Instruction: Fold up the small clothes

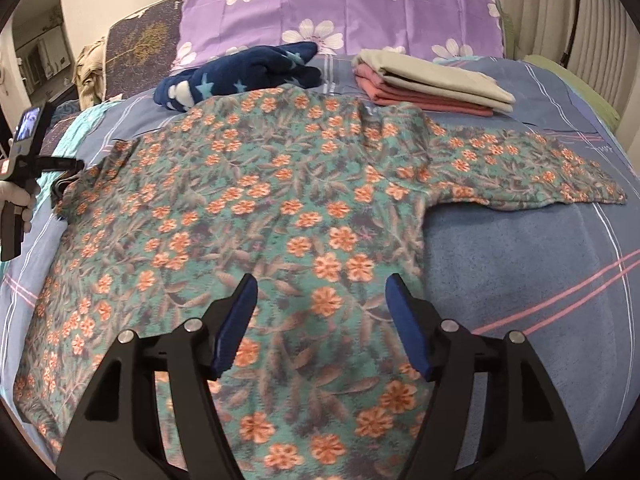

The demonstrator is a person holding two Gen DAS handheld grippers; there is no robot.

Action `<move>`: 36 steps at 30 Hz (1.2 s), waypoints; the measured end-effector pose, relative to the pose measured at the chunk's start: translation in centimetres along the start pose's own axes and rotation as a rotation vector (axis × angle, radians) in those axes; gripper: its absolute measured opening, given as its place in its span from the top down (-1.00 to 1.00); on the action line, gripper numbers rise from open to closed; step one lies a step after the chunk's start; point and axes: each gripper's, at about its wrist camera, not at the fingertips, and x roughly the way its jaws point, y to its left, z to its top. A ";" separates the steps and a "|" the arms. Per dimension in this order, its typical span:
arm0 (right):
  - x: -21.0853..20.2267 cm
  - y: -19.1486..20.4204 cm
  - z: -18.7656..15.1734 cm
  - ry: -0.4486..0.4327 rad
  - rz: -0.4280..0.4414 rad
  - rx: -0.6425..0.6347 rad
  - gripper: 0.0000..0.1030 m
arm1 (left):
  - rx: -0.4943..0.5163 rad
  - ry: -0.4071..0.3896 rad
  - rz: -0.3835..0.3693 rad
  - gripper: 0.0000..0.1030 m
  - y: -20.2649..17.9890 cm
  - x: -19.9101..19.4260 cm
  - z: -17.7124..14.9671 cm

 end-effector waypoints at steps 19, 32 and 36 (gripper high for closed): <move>-0.9 0.5 1.5 -0.057 0.061 -0.018 -0.33 | -0.480 -0.345 -0.850 0.87 0.5 -17.9 0.2; -2.4 -2.2 1.9 -0.061 0.123 -0.020 -0.35 | -0.226 -0.138 -0.964 0.28 -16.9 -17.8 -5.1; -1.4 -1.1 3.1 -0.015 0.257 -0.070 -0.13 | -0.210 -0.265 -0.845 0.04 -11.8 -18.8 -6.7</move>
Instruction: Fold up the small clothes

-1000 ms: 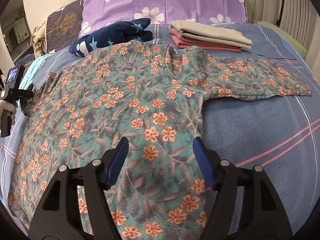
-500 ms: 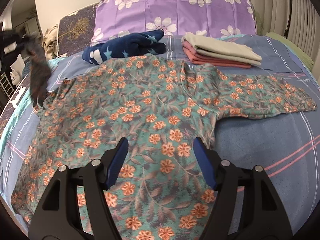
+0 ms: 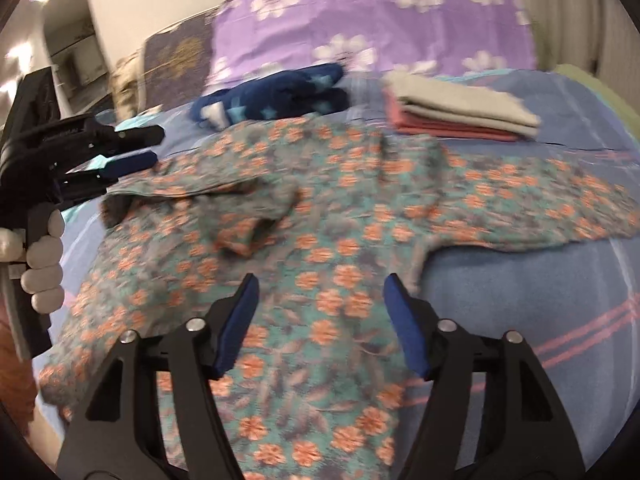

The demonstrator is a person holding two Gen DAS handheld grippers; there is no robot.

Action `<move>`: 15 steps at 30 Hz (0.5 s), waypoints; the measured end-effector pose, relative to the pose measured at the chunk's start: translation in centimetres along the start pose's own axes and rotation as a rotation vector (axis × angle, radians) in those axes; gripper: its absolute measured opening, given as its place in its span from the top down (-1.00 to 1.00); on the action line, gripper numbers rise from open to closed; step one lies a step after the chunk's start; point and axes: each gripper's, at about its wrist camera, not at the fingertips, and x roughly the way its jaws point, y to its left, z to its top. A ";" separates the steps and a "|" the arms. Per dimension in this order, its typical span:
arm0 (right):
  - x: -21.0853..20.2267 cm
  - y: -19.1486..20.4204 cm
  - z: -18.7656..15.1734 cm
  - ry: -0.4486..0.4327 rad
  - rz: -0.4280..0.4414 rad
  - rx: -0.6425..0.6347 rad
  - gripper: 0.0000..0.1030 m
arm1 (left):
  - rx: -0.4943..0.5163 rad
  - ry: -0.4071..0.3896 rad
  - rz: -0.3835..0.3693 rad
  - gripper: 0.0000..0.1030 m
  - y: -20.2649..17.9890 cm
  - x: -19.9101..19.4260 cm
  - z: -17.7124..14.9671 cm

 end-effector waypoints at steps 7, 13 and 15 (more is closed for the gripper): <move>5.9 1.4 4.0 0.098 0.112 -0.043 -0.19 | 0.220 -0.071 0.345 -0.19 6.1 -4.1 -0.5; 13.9 1.6 8.9 0.200 0.013 -0.176 -0.39 | 0.337 0.062 0.523 -0.19 10.3 -0.7 -1.7; 16.3 1.9 9.5 0.267 0.040 -0.185 -0.39 | 0.342 0.072 0.590 -0.19 11.6 0.5 -1.3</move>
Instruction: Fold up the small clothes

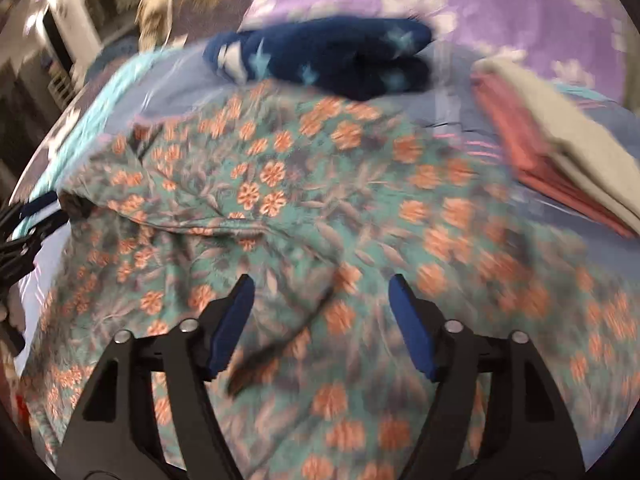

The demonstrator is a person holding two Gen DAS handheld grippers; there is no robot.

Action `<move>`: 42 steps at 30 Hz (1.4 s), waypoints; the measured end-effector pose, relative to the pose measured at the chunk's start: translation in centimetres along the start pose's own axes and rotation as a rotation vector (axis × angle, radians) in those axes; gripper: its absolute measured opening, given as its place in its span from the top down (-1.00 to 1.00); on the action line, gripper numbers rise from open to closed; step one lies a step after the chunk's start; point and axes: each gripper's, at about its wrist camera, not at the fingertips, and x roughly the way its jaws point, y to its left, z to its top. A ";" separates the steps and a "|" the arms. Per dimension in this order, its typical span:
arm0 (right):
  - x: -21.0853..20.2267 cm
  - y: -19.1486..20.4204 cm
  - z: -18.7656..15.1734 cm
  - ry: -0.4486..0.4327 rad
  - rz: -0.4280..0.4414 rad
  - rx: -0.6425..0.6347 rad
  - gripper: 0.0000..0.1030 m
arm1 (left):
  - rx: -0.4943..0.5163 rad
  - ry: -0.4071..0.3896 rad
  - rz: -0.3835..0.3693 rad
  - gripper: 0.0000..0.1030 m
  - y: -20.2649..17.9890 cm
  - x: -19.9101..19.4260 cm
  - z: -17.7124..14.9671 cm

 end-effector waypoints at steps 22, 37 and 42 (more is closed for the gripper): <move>-6.0 -2.2 -6.9 -0.161 -0.259 -0.250 0.59 | 0.026 0.026 0.050 0.28 1.3 2.9 -2.0; -7.0 -4.2 -6.7 -0.133 0.230 0.115 0.25 | -0.111 0.020 0.093 0.20 4.0 2.8 -2.6; -8.2 -4.0 -7.2 -0.136 0.338 0.155 0.20 | -0.254 0.032 -0.006 0.20 6.1 3.3 -3.4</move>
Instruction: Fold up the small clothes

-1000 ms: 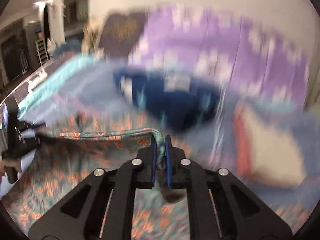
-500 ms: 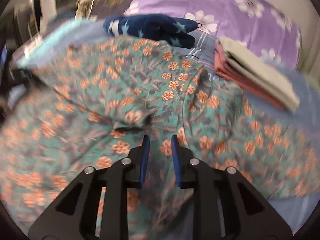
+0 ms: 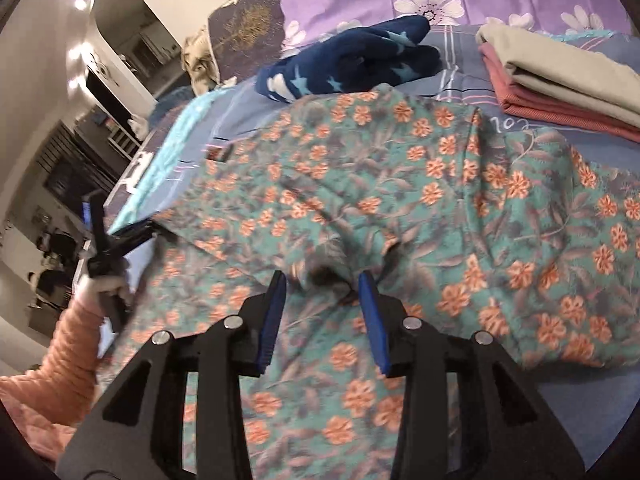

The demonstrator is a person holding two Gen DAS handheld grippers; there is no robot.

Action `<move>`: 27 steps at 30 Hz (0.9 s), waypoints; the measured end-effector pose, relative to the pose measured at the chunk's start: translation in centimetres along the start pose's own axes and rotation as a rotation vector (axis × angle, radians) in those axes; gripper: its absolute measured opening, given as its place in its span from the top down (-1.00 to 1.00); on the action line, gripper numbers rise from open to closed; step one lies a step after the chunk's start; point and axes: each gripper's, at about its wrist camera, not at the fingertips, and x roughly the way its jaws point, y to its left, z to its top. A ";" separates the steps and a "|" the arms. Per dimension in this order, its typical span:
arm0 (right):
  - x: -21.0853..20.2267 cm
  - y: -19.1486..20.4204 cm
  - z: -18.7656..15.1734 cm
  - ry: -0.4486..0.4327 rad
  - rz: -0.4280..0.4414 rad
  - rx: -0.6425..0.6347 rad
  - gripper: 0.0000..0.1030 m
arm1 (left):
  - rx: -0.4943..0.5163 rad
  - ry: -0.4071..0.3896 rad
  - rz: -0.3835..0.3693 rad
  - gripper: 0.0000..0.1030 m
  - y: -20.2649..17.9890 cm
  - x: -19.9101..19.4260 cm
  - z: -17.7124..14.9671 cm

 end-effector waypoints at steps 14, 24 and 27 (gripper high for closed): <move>5.3 -3.7 3.0 0.078 -0.071 0.248 0.39 | -0.063 0.039 -0.070 0.09 1.1 1.2 -0.6; 1.7 -1.6 7.0 -0.127 -0.358 0.065 0.90 | -0.045 0.029 -0.049 0.02 0.7 1.1 -0.7; 2.9 -2.7 6.3 -0.093 -0.423 0.066 0.61 | -0.057 0.021 -0.066 -0.01 1.0 0.9 -0.7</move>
